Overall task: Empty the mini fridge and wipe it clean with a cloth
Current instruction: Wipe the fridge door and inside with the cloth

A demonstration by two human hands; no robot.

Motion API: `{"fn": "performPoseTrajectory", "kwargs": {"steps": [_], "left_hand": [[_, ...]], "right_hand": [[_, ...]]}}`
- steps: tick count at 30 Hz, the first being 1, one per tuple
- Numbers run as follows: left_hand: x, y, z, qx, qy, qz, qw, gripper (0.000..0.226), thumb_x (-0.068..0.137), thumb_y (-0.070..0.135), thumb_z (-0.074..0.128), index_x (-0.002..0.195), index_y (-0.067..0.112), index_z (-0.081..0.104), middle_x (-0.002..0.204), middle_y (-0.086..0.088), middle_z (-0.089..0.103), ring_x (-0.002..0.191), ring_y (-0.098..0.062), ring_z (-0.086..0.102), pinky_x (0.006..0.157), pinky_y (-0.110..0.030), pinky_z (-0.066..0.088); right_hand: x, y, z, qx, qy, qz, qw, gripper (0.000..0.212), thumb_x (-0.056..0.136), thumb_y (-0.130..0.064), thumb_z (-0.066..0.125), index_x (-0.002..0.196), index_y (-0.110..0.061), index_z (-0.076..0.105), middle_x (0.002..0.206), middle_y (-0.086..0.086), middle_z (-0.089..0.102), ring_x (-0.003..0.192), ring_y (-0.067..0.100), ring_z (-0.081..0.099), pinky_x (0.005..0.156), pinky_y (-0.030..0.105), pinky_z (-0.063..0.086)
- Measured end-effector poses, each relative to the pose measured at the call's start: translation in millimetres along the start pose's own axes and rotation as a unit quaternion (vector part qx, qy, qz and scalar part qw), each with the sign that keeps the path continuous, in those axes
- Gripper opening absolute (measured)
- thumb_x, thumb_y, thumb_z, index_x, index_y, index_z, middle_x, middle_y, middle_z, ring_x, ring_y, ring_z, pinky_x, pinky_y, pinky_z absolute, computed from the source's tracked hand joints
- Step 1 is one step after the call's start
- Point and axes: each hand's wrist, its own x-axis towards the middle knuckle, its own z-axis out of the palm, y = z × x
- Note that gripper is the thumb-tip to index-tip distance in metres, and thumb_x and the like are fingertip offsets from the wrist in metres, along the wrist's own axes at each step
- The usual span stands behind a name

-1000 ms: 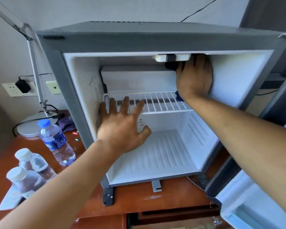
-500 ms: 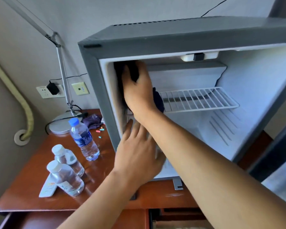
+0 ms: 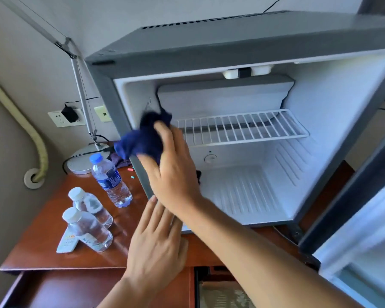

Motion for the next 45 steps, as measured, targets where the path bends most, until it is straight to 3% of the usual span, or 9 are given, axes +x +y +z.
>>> {"fn": "performPoseTrajectory", "kwargs": {"steps": [4, 11, 15, 19, 25, 30, 36, 40, 45], "left_hand": [[-27.3, 17.0, 38.5, -0.019, -0.061, 0.079, 0.995, 0.057, 0.075, 0.020, 0.071, 0.131, 0.007, 0.069, 0.130, -0.021, 0.068, 0.128, -0.045, 0.058, 0.117, -0.059, 0.034], [-40.6, 32.9, 70.1, -0.046, -0.151, 0.010, 0.987, 0.059, 0.084, 0.034, 0.055, 0.134, 0.005, 0.067, 0.145, -0.013, 0.060, 0.142, -0.030, 0.050, 0.115, -0.044, 0.031], [-51.8, 34.7, 87.1, -0.062, -0.131, 0.001, 0.989, 0.056, 0.089, 0.039, 0.054, 0.135, 0.009, 0.067, 0.147, -0.009, 0.060, 0.143, -0.026, 0.049, 0.114, -0.045, 0.033], [-61.0, 22.5, 99.2, -0.053, -0.109, -0.023, 0.992, 0.055, 0.090, 0.039, 0.054, 0.133, 0.008, 0.068, 0.145, -0.009, 0.061, 0.143, -0.028, 0.049, 0.114, -0.047, 0.034], [-42.3, 19.1, 112.0, -0.003, -0.137, -0.028, 0.990, 0.061, 0.091, 0.038, 0.053, 0.138, -0.001, 0.062, 0.150, -0.019, 0.054, 0.146, -0.035, 0.044, 0.119, -0.051, 0.027], [-34.4, 27.5, 118.4, -0.017, -0.176, -0.055, 0.983, 0.066, 0.088, 0.047, 0.058, 0.132, -0.003, 0.063, 0.150, -0.029, 0.050, 0.142, -0.042, 0.047, 0.120, -0.051, 0.026], [-41.0, 20.3, 115.4, -0.023, -0.179, -0.048, 0.982, 0.072, 0.094, 0.052, 0.051, 0.142, -0.001, 0.056, 0.153, -0.030, 0.046, 0.146, -0.040, 0.041, 0.124, -0.046, 0.019], [-40.7, 29.5, 116.8, -0.051, -0.182, -0.063, 0.980, 0.090, 0.093, 0.060, 0.046, 0.155, -0.004, 0.036, 0.160, -0.030, 0.033, 0.152, -0.041, 0.031, 0.124, -0.049, 0.015], [-34.9, 35.4, 112.5, -0.075, -0.188, -0.089, 0.975, 0.089, 0.093, 0.060, 0.045, 0.153, -0.006, 0.039, 0.160, -0.029, 0.034, 0.151, -0.039, 0.033, 0.123, -0.049, 0.020]], "right_hand": [[-81.7, 37.4, -32.8, -0.159, -0.090, -0.072, 0.981, 0.046, 0.078, -0.028, 0.060, 0.123, -0.023, 0.059, 0.109, 0.002, 0.064, 0.090, 0.029, 0.063, 0.070, 0.043, 0.054], [-56.6, 137.8, -33.4, 0.003, 0.092, 0.475, 0.875, 0.026, 0.099, -0.039, 0.058, 0.112, -0.017, 0.051, 0.106, 0.009, 0.067, 0.104, 0.035, 0.065, 0.076, 0.034, 0.042], [-7.0, 120.3, 40.4, 0.234, -0.041, 0.416, 0.878, 0.041, 0.108, -0.039, 0.040, 0.149, -0.032, 0.038, 0.133, 0.000, 0.060, 0.120, 0.016, 0.059, 0.090, 0.020, 0.041], [-39.8, 112.2, 51.5, 0.098, -0.124, 0.238, 0.958, 0.048, 0.110, -0.032, 0.036, 0.156, -0.042, 0.026, 0.141, -0.023, 0.040, 0.119, -0.013, 0.033, 0.094, 0.005, 0.026], [-117.7, 190.1, 17.5, -0.157, -0.280, -0.044, 0.946, 0.042, 0.094, -0.022, 0.063, 0.134, -0.011, 0.058, 0.133, 0.014, 0.060, 0.124, 0.033, 0.054, 0.106, 0.041, 0.046], [-51.4, 242.8, 7.6, -0.376, -0.318, 0.052, 0.869, 0.059, 0.091, -0.043, 0.040, 0.140, -0.014, 0.056, 0.157, 0.016, 0.036, 0.143, 0.038, 0.035, 0.116, 0.052, 0.030], [-74.1, 242.7, -29.7, -0.539, -0.199, 0.150, 0.804, 0.033, 0.089, -0.042, 0.059, 0.101, -0.012, 0.065, 0.102, 0.026, 0.056, 0.097, 0.042, 0.053, 0.072, 0.045, 0.041], [-78.6, 253.3, -89.0, -0.585, -0.146, 0.247, 0.759, 0.037, 0.098, -0.041, 0.046, 0.112, -0.009, 0.060, 0.116, 0.029, 0.051, 0.108, 0.045, 0.049, 0.074, 0.044, 0.044], [-101.0, 197.7, -21.6, -0.539, -0.136, 0.200, 0.807, 0.030, 0.091, -0.040, 0.055, 0.094, -0.012, 0.065, 0.096, 0.022, 0.054, 0.091, 0.039, 0.052, 0.058, 0.037, 0.037]]}}
